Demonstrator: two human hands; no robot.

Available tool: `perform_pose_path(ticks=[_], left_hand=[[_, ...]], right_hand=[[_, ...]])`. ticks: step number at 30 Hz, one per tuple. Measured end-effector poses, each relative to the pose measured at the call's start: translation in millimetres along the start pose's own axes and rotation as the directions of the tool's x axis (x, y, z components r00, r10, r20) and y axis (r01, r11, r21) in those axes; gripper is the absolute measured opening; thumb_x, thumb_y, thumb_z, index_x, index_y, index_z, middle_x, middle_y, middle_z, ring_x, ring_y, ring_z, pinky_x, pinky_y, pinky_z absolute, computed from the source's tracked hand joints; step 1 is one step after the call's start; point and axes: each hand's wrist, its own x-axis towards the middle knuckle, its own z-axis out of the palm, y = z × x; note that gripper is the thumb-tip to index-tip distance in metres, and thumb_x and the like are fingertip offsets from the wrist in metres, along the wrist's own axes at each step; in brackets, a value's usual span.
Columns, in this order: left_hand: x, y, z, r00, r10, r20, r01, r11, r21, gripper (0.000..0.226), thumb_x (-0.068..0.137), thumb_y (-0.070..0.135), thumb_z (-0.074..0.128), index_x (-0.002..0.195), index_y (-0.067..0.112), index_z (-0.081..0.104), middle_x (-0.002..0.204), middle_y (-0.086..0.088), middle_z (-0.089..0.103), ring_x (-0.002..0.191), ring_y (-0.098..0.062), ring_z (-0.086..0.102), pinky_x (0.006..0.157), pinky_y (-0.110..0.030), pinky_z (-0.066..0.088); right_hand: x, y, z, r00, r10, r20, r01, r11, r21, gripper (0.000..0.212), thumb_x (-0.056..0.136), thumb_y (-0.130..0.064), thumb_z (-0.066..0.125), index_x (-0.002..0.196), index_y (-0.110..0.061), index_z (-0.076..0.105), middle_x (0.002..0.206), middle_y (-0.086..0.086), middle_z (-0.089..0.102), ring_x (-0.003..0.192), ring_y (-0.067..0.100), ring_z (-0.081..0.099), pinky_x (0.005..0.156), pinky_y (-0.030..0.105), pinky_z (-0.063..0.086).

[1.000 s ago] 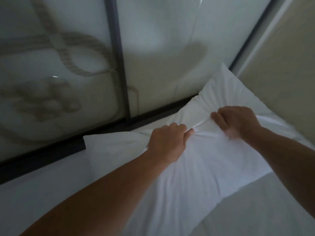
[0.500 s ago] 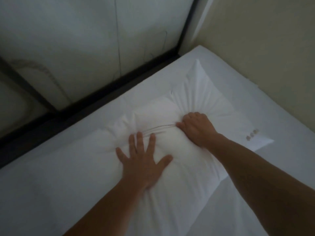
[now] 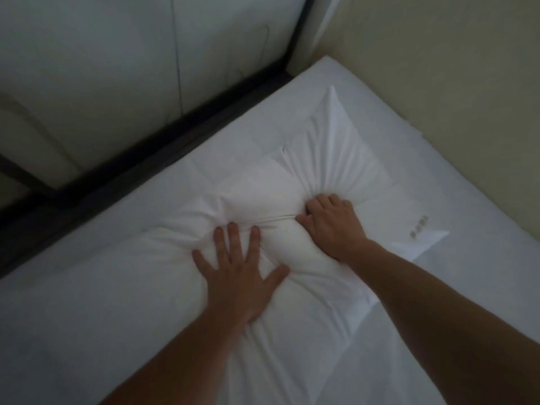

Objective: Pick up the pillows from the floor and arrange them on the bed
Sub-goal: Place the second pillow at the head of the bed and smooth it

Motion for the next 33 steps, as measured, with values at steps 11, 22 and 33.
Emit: perform_pose_path(ticks=[11, 22, 33], left_hand=[[8, 1, -11, 0.999, -0.041, -0.013, 0.042, 0.999, 0.032, 0.085, 0.075, 0.082, 0.018, 0.144, 0.034, 0.021, 0.155, -0.010, 0.022, 0.142, -0.032, 0.011, 0.104, -0.072, 0.004], [-12, 47, -62, 0.981, -0.052, -0.187, 0.070, 0.994, 0.089, 0.030, 0.074, 0.039, 0.044, 0.066, 0.014, 0.059, 0.069, -0.009, 0.059, 0.059, -0.030, 0.059, 0.030, -0.034, 0.045], [20, 122, -158, 0.880, -0.121, -0.460, 0.037, 0.982, -0.187, 0.020, 0.090, 0.035, 0.049, 0.079, 0.018, 0.053, 0.078, -0.003, 0.058, 0.076, -0.028, 0.058, 0.055, -0.041, 0.047]], right_hand=[[10, 27, 18, 0.969, -0.209, -0.128, 0.238, 0.930, 0.282, 0.072, 0.079, -0.069, 0.041, 0.138, -0.028, 0.037, 0.139, -0.002, 0.044, 0.121, 0.023, 0.040, 0.099, 0.044, 0.031], [-13, 33, -11, 0.999, 0.041, -0.020, -0.032, 0.941, 0.336, 0.020, 0.077, -0.046, 0.064, 0.092, -0.034, 0.069, 0.083, -0.004, 0.061, 0.088, 0.025, 0.058, 0.069, 0.038, 0.041], [41, 96, -123, 0.946, 0.194, -0.259, -0.013, 0.823, 0.568, 0.018, 0.085, -0.031, 0.062, 0.101, -0.030, 0.070, 0.079, -0.008, 0.049, 0.088, 0.017, 0.050, 0.066, 0.028, 0.030]])
